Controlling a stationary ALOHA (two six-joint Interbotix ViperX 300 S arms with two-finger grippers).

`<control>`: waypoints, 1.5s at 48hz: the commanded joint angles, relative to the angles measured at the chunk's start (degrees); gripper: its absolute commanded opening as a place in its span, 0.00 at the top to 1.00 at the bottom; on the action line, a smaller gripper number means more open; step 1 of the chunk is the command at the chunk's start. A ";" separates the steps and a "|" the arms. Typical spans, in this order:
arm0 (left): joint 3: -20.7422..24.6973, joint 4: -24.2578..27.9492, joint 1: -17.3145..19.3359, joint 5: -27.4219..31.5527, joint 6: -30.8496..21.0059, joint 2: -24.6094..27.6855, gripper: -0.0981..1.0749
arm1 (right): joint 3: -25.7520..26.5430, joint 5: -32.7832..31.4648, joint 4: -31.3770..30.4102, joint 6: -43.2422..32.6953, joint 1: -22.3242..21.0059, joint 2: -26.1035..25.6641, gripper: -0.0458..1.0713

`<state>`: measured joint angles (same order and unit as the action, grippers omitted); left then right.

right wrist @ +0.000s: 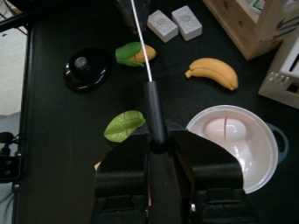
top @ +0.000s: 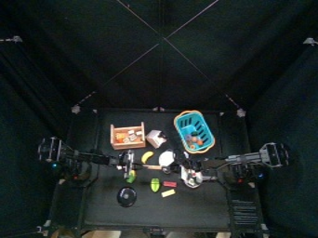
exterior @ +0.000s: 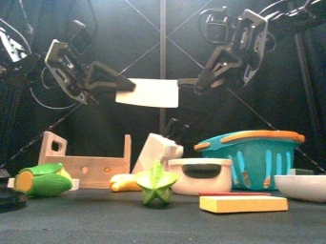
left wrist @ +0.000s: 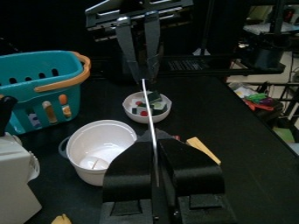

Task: Cut starfruit

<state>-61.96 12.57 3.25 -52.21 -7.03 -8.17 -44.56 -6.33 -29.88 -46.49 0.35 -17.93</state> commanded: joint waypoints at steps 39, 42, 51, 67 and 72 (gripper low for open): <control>2.29 -29.79 -19.95 4.48 20.65 6.42 0.59 | 5.80 -10.37 -2.37 -0.44 9.40 8.88 0.62; 2.90 -34.19 -22.15 4.48 22.68 6.94 0.59 | 5.89 -10.63 -2.20 -0.53 10.11 9.49 0.62; 4.31 -37.27 -24.87 4.48 23.73 10.02 0.59 | 5.98 -10.63 -1.93 -0.62 11.69 11.51 0.62; 5.71 -37.35 -24.87 4.48 23.82 13.97 0.60 | 6.06 -10.63 -1.76 -0.62 12.04 13.54 0.62; 5.63 -37.44 -24.87 4.48 23.73 13.80 0.60 | 6.06 -10.63 -1.67 -0.62 12.22 13.54 0.62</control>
<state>-57.30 -24.87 -21.01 -47.46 16.70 6.06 -39.55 -16.88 -31.64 -46.85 12.66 -3.52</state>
